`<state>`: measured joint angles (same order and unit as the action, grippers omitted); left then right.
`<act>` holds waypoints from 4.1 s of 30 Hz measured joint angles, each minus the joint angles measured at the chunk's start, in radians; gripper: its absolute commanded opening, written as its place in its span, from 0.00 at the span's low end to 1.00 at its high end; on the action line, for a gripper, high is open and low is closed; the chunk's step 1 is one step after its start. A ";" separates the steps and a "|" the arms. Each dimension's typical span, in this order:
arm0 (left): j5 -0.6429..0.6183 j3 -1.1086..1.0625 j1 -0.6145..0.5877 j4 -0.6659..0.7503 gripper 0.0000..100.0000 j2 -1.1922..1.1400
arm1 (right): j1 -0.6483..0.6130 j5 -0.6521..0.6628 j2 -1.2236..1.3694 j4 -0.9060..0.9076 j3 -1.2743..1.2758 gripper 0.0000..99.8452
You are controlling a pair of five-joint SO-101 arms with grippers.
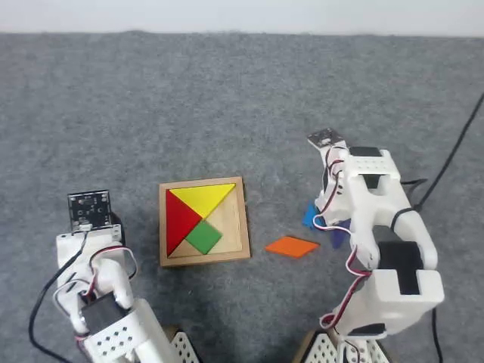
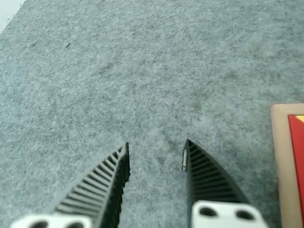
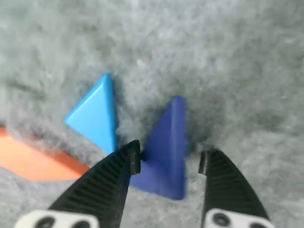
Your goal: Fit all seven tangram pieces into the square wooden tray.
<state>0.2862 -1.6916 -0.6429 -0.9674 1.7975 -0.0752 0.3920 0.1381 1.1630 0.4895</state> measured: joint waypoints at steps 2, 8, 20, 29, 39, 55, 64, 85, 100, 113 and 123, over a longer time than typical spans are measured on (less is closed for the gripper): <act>0.000 0.000 0.000 -0.006 0.18 0.000 | 0.000 0.000 0.020 -0.017 -0.002 0.19; 0.000 0.000 0.000 -0.006 0.18 0.000 | 0.012 0.005 0.057 -0.018 -0.037 0.14; 0.000 0.000 0.000 -0.006 0.18 0.000 | 0.040 0.038 0.072 0.018 -0.061 0.32; 0.000 0.000 0.000 -0.006 0.18 0.000 | 0.048 0.018 0.066 0.048 -0.049 0.19; 0.000 0.000 0.000 -0.006 0.18 0.000 | 0.101 0.018 0.066 0.048 -0.034 0.20; 0.000 0.000 0.000 -0.006 0.18 0.000 | 0.137 0.020 -0.089 -0.009 0.157 0.27; 0.000 0.000 0.000 -0.006 0.18 0.000 | 0.137 0.017 -0.092 -0.023 0.164 0.18; 0.000 0.000 0.000 -0.006 0.18 0.000 | 0.158 0.011 -0.101 -0.025 0.163 0.13; 0.000 0.000 0.000 -0.006 0.18 0.000 | 0.150 -0.020 -0.092 0.054 0.129 0.13; 0.000 0.000 0.000 -0.006 0.18 0.000 | 0.021 -0.026 -0.356 0.176 0.117 0.13; 0.000 0.000 0.000 -0.006 0.18 0.000 | -0.315 -0.112 -0.333 0.219 -0.034 0.13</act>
<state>0.2862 -1.6916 -0.6429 -0.9735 1.7975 -0.3897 0.2800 -0.1949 1.3825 0.4557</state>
